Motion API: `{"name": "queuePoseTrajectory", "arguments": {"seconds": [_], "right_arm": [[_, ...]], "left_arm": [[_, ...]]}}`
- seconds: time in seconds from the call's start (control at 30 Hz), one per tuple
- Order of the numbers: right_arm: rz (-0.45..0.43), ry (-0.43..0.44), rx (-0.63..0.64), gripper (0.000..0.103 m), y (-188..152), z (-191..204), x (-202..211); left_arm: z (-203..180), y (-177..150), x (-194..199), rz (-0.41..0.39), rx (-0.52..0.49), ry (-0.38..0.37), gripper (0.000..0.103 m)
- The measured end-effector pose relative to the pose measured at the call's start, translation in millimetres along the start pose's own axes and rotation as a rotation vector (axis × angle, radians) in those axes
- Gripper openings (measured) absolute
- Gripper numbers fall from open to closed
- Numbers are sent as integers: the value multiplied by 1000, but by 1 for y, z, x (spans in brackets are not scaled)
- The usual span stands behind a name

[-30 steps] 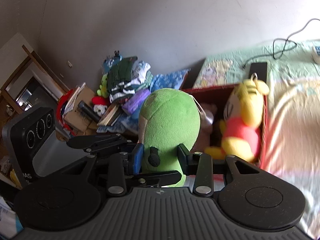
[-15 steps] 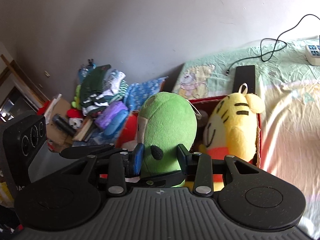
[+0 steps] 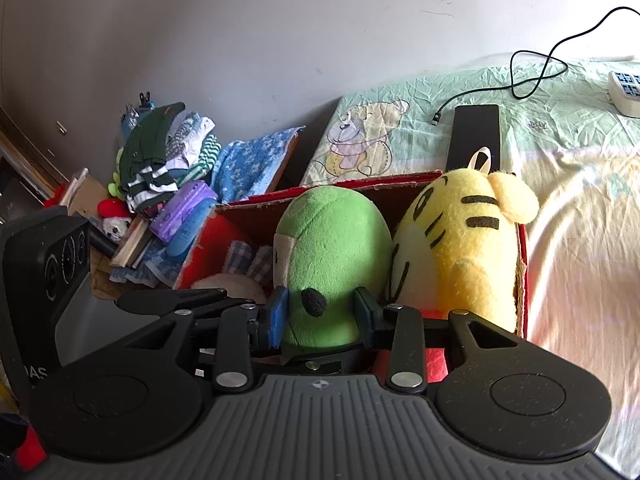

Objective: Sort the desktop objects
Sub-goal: 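Carry the green plush with the right gripper over the red box, then lower the green plush into the box beside the yellow tiger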

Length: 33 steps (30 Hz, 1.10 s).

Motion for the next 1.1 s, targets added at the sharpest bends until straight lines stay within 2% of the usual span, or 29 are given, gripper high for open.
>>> {"name": "queuePoseTrajectory", "arguments": {"seconds": [0.37,0.63,0.9,1.1], "right_arm": [[95,9,-12,38,-13,-6,-28],[63,5,8,39,-13,-5,-29],[16,6,-14,45,-9,-4,-23],[-34,3,-66,45,-3,-11,-13]], "left_arm": [[11,-13,-23,63,31,28,60],[13,-10,-27,69,30,31,64],[12,-9,-27,70,29,33,71],[12,-10,-26,71,37,36,74]]}}
Point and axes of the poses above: each gripper's, at about its wrist camera, not at the fingertips, and x roughly against the way its jaws point, z to its left, y to its top, the point moved 9 cm from there along -x, roughly the way its jaws point, and after that the axes turned 10 degrees about -y, right-handed, at the moved point
